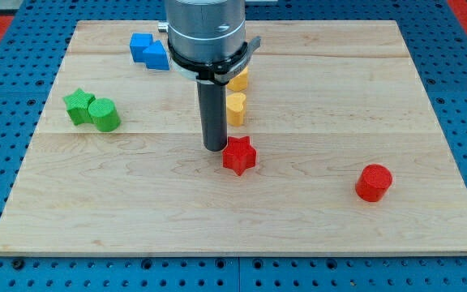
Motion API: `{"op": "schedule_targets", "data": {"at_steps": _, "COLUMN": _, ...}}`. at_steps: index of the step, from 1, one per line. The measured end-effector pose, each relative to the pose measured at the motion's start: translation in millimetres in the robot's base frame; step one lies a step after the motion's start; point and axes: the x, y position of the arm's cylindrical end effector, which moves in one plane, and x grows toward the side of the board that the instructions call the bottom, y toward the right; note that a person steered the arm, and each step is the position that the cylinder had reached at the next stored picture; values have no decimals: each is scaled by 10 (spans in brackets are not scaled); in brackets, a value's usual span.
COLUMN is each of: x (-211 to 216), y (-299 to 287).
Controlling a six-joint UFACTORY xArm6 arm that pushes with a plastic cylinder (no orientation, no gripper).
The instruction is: Place the red blocks vertically below to the yellow blocks
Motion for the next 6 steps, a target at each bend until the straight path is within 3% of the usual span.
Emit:
{"op": "schedule_targets", "data": {"at_steps": 1, "x": -415, "y": 737}}
{"op": "schedule_targets", "data": {"at_steps": 4, "x": -88, "y": 2726}}
{"op": "schedule_targets", "data": {"at_steps": 5, "x": 324, "y": 2898}}
{"op": "schedule_targets", "data": {"at_steps": 6, "x": 569, "y": 2346}}
